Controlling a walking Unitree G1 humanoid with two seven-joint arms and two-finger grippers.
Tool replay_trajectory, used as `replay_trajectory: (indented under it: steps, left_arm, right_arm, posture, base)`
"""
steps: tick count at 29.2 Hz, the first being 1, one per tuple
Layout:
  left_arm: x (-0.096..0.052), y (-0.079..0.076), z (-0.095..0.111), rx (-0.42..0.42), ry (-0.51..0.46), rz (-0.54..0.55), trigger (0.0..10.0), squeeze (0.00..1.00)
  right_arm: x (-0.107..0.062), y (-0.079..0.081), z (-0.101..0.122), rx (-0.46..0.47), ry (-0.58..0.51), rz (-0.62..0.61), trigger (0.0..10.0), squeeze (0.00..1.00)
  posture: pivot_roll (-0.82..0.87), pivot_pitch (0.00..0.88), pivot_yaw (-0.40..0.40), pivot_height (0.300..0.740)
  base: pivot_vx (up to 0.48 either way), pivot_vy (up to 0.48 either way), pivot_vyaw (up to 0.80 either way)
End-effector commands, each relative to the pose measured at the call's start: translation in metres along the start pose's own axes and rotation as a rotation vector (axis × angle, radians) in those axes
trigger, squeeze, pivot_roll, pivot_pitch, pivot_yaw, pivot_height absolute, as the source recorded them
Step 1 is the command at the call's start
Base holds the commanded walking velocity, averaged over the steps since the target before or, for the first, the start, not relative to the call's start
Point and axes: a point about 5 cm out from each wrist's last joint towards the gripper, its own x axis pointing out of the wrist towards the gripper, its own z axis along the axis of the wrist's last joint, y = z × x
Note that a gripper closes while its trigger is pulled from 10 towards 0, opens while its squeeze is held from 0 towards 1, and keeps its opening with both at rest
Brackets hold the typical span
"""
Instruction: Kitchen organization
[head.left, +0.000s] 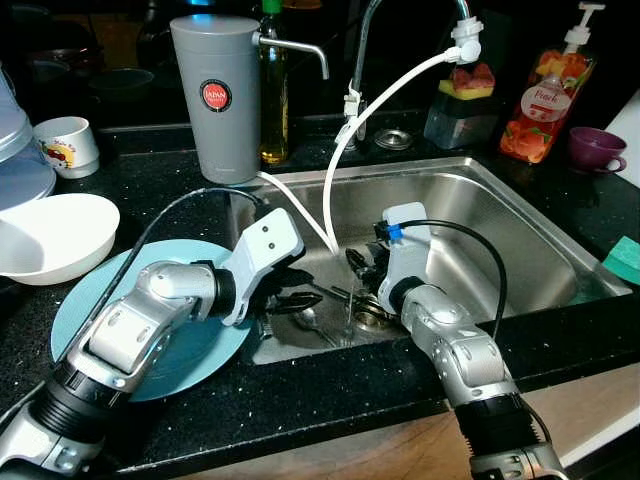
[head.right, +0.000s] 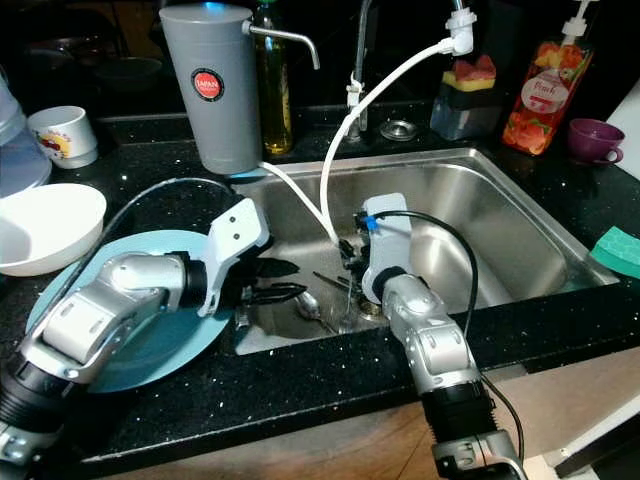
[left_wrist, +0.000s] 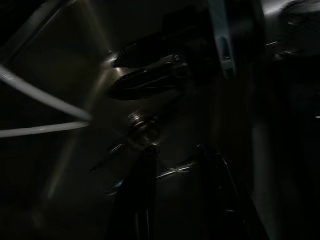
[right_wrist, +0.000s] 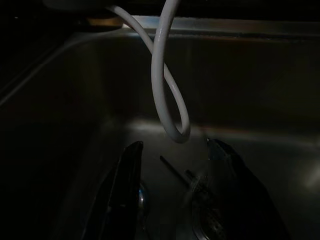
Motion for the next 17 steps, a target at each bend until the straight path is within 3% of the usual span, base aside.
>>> replay_trajectory:
  steps: [1, 6, 10, 12, 13, 14, 15, 16, 17]
  left_arm:
    - [-0.003, 0.009, 0.001, -0.007, 0.008, 0.079, 10.0, 0.00]
    - [-0.005, 0.026, 0.002, -0.048, -0.004, 0.228, 10.0, 0.00]
    - [-0.023, 0.062, 0.003, -0.153, -0.057, 0.580, 10.0, 0.00]
    - [-0.029, 0.067, 0.001, -0.148, -0.040, 0.643, 10.0, 0.00]
    - [-0.031, 0.067, -0.001, -0.130, -0.009, 0.642, 10.0, 0.27]
    - [-0.032, 0.067, -0.002, -0.119, 0.012, 0.638, 10.0, 0.27]
    - [-0.033, 0.066, -0.003, -0.132, 0.014, 0.635, 10.0, 0.94]
    - [-0.033, 0.066, -0.003, -0.132, 0.014, 0.635, 10.0, 0.94]
    - [-0.033, 0.064, -0.005, -0.146, 0.021, 0.615, 10.0, 1.00]
  right_arm:
    - [0.000, 0.000, -0.012, 0.018, 0.058, -0.001, 10.0, 0.00]
    - [0.001, 0.001, -0.009, 0.025, 0.048, 0.003, 10.0, 0.00]
    - [0.002, 0.001, -0.003, 0.039, 0.028, 0.009, 10.0, 0.00]
    - [0.002, 0.001, -0.002, 0.041, 0.024, 0.012, 10.0, 0.00]
    - [0.003, 0.001, -0.001, 0.040, 0.022, 0.016, 10.0, 0.00]
    - [0.003, 0.001, 0.000, 0.039, 0.021, 0.018, 10.0, 0.00]
    - [0.004, 0.001, 0.001, 0.038, 0.018, 0.022, 10.0, 0.00]
    - [0.004, 0.001, 0.001, 0.038, 0.018, 0.022, 10.0, 0.00]
    - [0.005, 0.001, 0.003, 0.036, 0.014, 0.031, 10.0, 0.00]
  posture:
    - [-0.02, 0.042, -0.017, 0.740]
    - [-0.02, 0.044, -0.015, 0.740]
    - [-0.02, 0.055, -0.016, 0.740]
    - [-0.02, 0.058, -0.018, 0.740]
    - [-0.02, 0.058, -0.018, 0.740]
    - [-0.02, 0.058, -0.018, 0.740]
    - [-0.02, 0.058, -0.018, 0.740]
    - [-0.02, 0.058, -0.018, 0.740]
    - [-0.02, 0.058, -0.018, 0.740]
  base:
    - [0.000, 0.000, 0.00]
    - [0.000, 0.000, 0.00]
    - [0.000, 0.000, 0.00]
    - [0.000, 0.000, 0.00]
    - [0.000, 0.000, 0.00]
    - [0.000, 0.000, 0.00]
    - [0.000, 0.000, 0.00]
    - [0.000, 0.000, 0.00]
    - [0.000, 0.000, 0.00]
